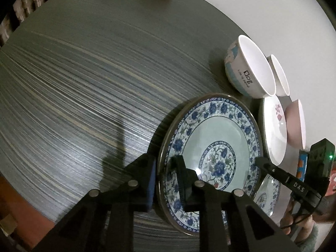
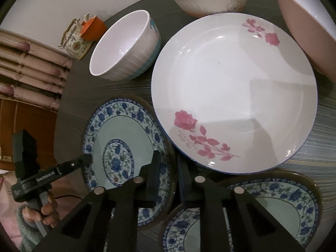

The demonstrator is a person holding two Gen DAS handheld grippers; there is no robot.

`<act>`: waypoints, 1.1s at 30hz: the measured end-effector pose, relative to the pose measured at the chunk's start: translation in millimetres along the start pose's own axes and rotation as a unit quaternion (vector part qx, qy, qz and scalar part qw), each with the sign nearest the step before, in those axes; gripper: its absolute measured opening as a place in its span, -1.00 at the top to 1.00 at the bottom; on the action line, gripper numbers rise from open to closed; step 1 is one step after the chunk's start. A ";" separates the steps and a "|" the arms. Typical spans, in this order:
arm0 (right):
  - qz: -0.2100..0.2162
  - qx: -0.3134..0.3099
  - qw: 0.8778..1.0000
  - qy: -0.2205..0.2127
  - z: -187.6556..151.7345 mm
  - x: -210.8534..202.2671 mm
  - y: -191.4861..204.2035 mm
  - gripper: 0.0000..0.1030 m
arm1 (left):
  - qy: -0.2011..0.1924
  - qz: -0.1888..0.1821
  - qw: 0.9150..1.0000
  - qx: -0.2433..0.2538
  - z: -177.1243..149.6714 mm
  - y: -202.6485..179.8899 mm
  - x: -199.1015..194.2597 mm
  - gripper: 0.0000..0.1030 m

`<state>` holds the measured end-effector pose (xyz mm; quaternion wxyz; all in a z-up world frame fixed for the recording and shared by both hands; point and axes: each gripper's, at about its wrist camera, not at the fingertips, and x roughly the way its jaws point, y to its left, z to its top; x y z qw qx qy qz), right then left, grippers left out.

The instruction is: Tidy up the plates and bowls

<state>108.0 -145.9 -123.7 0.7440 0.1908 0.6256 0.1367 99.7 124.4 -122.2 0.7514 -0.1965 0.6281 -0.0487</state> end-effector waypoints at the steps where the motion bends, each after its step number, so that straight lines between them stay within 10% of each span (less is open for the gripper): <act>1: 0.000 0.002 1.000 0.000 -2.0 -1.0 -2.4 0.75 | -0.005 0.004 1.000 0.005 -0.3 0.4 -3.9 0.66; 33: 0.000 -0.029 0.999 -0.017 -47.5 11.4 69.7 0.77 | -0.063 0.037 0.996 -0.050 2.5 82.0 -45.7 0.65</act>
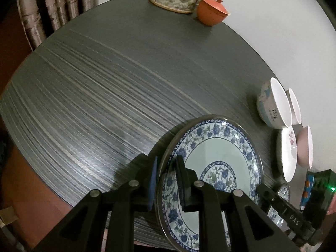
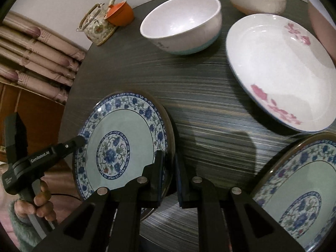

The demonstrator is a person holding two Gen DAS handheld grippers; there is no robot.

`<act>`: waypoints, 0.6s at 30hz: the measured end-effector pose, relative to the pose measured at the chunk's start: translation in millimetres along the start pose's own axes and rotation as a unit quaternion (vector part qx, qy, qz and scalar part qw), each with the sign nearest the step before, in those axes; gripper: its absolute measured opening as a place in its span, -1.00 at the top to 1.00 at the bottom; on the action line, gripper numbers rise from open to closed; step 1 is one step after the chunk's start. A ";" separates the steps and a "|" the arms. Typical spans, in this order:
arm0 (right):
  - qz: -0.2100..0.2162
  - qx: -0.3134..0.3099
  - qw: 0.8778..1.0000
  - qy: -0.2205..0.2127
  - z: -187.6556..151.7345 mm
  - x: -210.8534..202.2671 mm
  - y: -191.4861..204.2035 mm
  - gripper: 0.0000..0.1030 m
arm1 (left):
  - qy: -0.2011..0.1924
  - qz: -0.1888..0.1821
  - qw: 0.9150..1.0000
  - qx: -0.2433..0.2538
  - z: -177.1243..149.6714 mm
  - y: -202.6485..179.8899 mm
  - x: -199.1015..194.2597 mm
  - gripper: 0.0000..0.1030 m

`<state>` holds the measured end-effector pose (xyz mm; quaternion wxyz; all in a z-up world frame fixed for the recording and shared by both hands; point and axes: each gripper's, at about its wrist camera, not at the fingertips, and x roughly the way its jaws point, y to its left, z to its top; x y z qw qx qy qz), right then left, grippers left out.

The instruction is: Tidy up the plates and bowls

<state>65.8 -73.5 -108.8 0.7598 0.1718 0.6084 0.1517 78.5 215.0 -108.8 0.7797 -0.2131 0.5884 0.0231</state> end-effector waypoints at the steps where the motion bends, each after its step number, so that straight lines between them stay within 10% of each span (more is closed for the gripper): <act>1: 0.000 0.000 1.000 0.000 -0.7 0.9 1.4 0.77 | 0.001 0.000 1.000 -0.002 0.2 1.6 0.6 0.64; 18: -0.007 -0.010 1.000 0.002 -9.7 8.7 11.9 0.72 | -0.021 0.026 0.999 -0.002 -4.9 4.8 2.1 0.55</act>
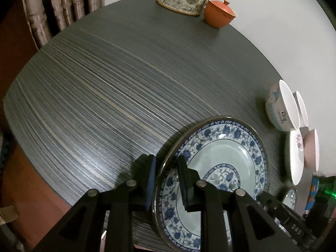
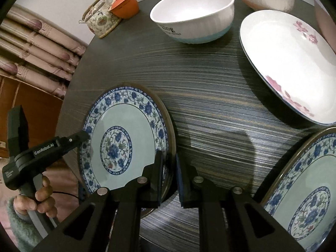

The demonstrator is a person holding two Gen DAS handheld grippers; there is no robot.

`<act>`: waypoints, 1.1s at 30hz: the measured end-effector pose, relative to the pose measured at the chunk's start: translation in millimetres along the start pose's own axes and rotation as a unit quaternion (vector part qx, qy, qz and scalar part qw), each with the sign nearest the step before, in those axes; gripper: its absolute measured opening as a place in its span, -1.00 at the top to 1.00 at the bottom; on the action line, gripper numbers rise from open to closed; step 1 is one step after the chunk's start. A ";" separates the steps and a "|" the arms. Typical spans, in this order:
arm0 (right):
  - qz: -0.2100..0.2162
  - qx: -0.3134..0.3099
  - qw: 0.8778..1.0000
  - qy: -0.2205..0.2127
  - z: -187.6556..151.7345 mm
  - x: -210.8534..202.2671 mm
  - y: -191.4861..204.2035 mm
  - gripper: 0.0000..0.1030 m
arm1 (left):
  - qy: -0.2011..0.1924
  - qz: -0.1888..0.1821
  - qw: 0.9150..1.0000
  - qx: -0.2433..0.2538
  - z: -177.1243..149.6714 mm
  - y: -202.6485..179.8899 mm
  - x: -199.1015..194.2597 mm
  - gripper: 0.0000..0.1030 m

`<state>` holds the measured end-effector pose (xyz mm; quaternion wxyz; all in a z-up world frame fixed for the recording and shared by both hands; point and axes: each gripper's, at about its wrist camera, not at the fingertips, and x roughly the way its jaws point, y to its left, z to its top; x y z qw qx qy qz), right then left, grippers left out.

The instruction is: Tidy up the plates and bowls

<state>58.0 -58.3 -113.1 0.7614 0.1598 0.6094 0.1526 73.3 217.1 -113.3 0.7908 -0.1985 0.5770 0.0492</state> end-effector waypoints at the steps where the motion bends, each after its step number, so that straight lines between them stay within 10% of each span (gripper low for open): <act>1: 0.001 0.000 1.000 -0.001 0.5 -0.1 0.3 0.72 | -0.007 0.008 1.000 -0.001 -0.8 0.0 -2.3 0.53; 11: -0.029 -0.034 0.999 -0.017 -5.9 -9.8 10.6 0.37 | -0.066 0.049 0.996 0.024 -23.0 -18.4 -41.0 0.28; 33: -0.106 -0.050 0.987 -0.112 -50.4 -91.1 -14.9 0.30 | -0.067 -0.026 0.984 0.166 -118.3 -153.8 -58.0 0.18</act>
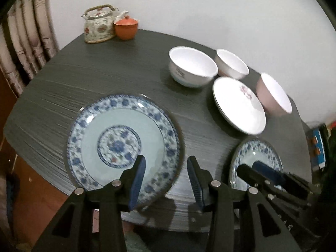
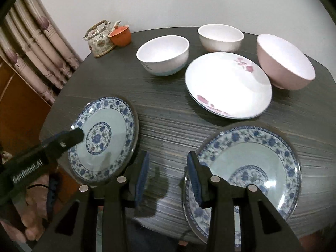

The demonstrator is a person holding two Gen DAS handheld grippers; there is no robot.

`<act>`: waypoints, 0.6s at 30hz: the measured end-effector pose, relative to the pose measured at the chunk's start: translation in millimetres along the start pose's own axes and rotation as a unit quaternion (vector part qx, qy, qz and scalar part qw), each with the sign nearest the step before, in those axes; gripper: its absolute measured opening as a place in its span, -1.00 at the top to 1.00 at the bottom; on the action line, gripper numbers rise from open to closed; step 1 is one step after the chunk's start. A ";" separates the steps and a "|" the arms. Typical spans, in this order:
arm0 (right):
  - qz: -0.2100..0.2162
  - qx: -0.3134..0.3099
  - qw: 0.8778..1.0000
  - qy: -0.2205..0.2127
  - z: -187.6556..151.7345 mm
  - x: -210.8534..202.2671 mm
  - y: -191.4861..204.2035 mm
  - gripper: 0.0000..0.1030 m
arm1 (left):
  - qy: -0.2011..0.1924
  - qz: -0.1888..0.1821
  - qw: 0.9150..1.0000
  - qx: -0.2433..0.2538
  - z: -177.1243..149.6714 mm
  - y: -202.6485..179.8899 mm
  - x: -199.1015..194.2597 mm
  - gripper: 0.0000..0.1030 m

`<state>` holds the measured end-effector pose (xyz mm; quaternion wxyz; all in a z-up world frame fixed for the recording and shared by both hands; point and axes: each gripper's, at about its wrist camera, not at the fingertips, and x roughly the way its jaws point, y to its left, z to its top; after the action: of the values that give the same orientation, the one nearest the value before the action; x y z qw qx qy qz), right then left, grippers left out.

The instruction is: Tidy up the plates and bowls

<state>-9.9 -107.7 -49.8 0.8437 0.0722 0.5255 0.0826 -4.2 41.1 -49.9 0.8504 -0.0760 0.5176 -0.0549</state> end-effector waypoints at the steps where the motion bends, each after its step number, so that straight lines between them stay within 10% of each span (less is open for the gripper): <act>1: -0.001 0.002 1.000 0.000 -1.6 -1.2 -2.6 0.30 | 0.003 -0.002 1.000 0.002 -2.3 -1.6 0.5 0.18; 18: -0.001 0.006 1.000 -0.004 -12.2 -9.3 -13.2 0.31 | 0.012 -0.005 0.999 0.033 -14.9 -25.8 3.1 0.18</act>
<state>-24.1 -122.2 -49.7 0.8455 0.0772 0.5226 0.0777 -16.4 14.2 -54.6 0.8458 -0.0496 0.5255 -0.0772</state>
